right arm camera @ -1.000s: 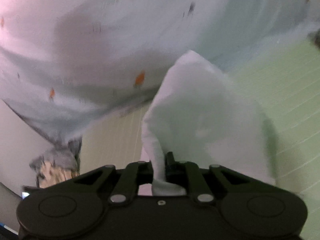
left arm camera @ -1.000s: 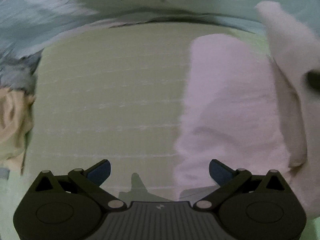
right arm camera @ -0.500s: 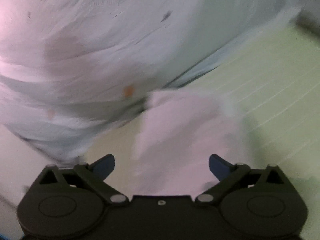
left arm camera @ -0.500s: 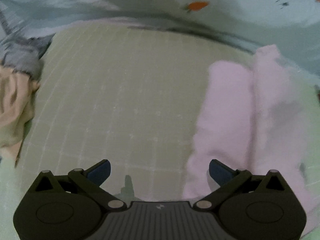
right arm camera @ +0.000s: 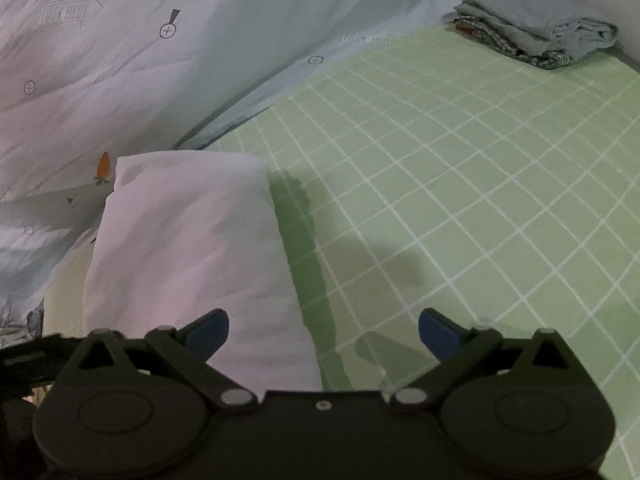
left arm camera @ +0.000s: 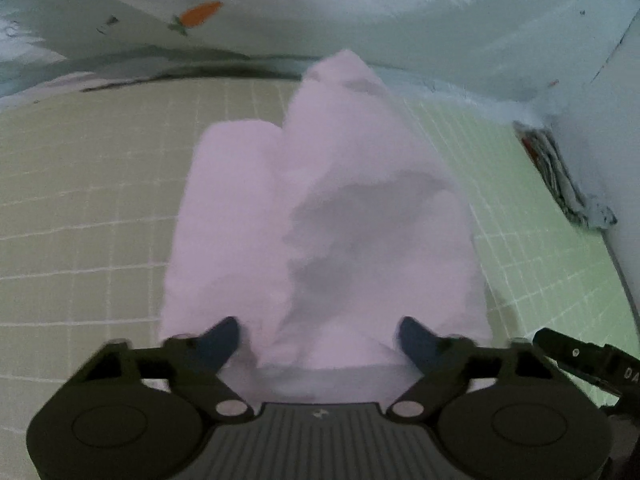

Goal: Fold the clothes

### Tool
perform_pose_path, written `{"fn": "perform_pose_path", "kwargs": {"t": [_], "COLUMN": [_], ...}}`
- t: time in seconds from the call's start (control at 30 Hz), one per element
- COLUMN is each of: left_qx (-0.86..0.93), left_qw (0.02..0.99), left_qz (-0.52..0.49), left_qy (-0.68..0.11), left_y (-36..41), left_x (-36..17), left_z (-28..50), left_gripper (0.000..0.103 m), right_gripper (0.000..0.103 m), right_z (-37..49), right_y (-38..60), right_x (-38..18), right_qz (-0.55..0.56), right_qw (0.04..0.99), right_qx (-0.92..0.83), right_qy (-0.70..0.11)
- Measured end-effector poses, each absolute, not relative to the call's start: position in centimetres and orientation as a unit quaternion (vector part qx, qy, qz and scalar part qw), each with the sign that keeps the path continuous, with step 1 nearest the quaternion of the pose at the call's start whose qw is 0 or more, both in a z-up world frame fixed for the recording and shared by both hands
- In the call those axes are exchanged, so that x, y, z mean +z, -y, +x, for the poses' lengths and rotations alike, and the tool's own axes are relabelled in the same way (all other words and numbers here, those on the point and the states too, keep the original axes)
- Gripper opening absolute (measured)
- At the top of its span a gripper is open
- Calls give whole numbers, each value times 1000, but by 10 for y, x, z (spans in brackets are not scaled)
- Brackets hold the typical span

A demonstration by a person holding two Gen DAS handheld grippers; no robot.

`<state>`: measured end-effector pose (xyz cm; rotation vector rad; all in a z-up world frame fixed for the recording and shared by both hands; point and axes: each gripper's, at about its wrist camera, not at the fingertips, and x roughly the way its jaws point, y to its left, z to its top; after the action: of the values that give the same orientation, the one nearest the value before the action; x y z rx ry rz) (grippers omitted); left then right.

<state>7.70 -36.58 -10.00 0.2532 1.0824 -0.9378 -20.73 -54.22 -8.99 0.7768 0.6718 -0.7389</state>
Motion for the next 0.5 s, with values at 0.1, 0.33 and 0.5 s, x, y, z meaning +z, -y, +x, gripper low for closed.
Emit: {"fn": "perform_pose_path", "kwargs": {"t": [0.1, 0.33, 0.5], "left_qx": [-433, -477, -461], "left_qw": [746, 772, 806], "left_qz": [117, 55, 52], "left_qy": [-491, -416, -367], "left_y": [365, 331, 296], "left_x": [-104, -38, -8], "left_z": [78, 56, 49], "left_gripper": [24, 7, 7], "right_gripper": [103, 103, 103], "right_z": [-205, -199, -196], "right_y": [544, 540, 534], "right_x": [-95, -98, -97], "right_qz": [364, 355, 343], "right_qw": [804, 805, 810], "right_qx": [-341, -338, -333], "right_qy": [-323, -334, -341]}}
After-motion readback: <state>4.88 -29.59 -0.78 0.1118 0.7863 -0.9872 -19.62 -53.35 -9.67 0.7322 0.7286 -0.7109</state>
